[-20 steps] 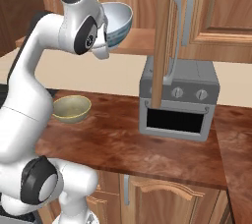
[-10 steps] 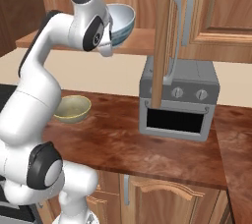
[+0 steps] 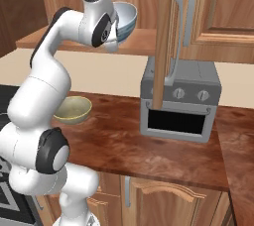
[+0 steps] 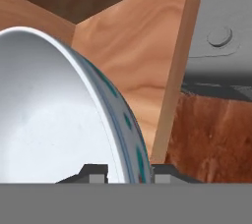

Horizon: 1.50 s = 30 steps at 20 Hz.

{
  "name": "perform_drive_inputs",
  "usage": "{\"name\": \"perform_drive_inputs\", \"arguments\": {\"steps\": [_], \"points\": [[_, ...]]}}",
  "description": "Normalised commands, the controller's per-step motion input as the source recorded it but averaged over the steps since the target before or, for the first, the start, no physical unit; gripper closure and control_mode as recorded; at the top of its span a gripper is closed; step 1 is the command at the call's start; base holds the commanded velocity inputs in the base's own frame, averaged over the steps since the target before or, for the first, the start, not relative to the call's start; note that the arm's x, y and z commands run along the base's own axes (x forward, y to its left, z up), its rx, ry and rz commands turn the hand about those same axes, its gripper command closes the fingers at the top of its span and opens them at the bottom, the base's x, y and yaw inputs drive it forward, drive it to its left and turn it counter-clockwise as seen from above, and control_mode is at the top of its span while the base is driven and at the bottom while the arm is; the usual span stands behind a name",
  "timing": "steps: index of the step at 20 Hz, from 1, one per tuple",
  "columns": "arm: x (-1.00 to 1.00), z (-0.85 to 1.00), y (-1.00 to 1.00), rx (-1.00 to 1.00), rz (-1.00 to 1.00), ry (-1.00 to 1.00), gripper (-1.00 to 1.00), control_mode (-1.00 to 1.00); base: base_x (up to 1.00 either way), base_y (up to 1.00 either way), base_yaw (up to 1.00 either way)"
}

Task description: Open the cabinet. Pick the bowls from the counter and place them in the cabinet. Then close the cabinet.

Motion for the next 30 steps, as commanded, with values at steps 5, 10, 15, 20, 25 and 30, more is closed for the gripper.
{"name": "perform_drive_inputs", "arguments": {"steps": [5,10,15,20,25,30], "points": [[0.46,-0.19,0.00,0.01,0.00,0.00,1.00,-1.00,0.00,0.00,0.00],[0.10,-0.05,-0.09,0.02,0.00,0.01,-1.00,-1.00,0.00,0.00,0.00],[0.00,0.00,-0.03,0.00,0.00,0.00,-1.00,-1.00,0.00,0.00,0.00],[0.00,0.00,0.00,0.00,0.00,-0.03,-1.00,-1.00,0.00,0.00,0.00],[-0.27,0.00,0.00,0.00,0.00,-0.02,-1.00,-1.00,0.00,0.00,0.00],[-0.32,0.02,0.00,0.00,0.00,-0.01,-1.00,-1.00,0.00,0.00,0.00]]}}
